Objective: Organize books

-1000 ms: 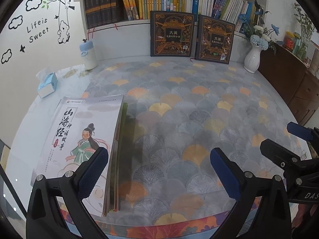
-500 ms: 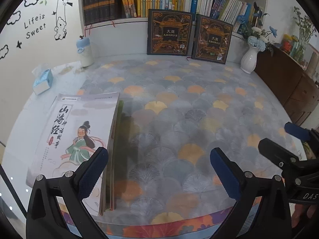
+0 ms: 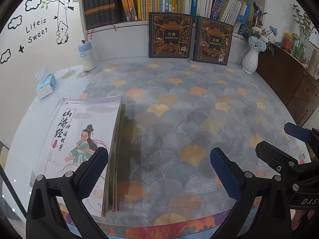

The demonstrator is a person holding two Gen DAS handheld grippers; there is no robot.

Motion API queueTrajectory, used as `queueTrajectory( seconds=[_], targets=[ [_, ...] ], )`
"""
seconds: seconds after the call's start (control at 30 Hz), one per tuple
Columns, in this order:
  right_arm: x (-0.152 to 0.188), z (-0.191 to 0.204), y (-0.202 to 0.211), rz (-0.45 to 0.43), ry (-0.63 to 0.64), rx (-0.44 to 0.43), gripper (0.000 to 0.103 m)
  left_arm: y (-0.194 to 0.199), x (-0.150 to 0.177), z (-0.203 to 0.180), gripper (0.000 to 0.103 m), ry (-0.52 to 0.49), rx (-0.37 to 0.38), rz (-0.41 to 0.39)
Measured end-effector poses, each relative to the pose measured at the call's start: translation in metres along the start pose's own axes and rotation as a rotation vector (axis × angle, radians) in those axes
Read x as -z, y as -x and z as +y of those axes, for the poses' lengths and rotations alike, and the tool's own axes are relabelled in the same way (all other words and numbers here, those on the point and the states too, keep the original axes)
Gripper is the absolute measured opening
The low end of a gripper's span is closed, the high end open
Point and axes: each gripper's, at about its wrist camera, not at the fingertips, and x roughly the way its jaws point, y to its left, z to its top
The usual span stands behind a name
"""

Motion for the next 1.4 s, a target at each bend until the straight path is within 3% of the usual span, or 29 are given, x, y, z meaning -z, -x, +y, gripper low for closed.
queueTrajectory(
  seconds=[0.77,1.4],
  targets=[
    [-0.012,-0.013,-0.002,-0.004,-0.009,-0.021,0.103,0.000,-0.017,-0.008,0.102,0.004,-0.004,-0.018],
    [-0.014,0.001,-0.013,0.022,0.017,-0.006,0.103,-0.009,-0.018,0.003,0.102,0.004,-0.017,-0.016]
  ],
)
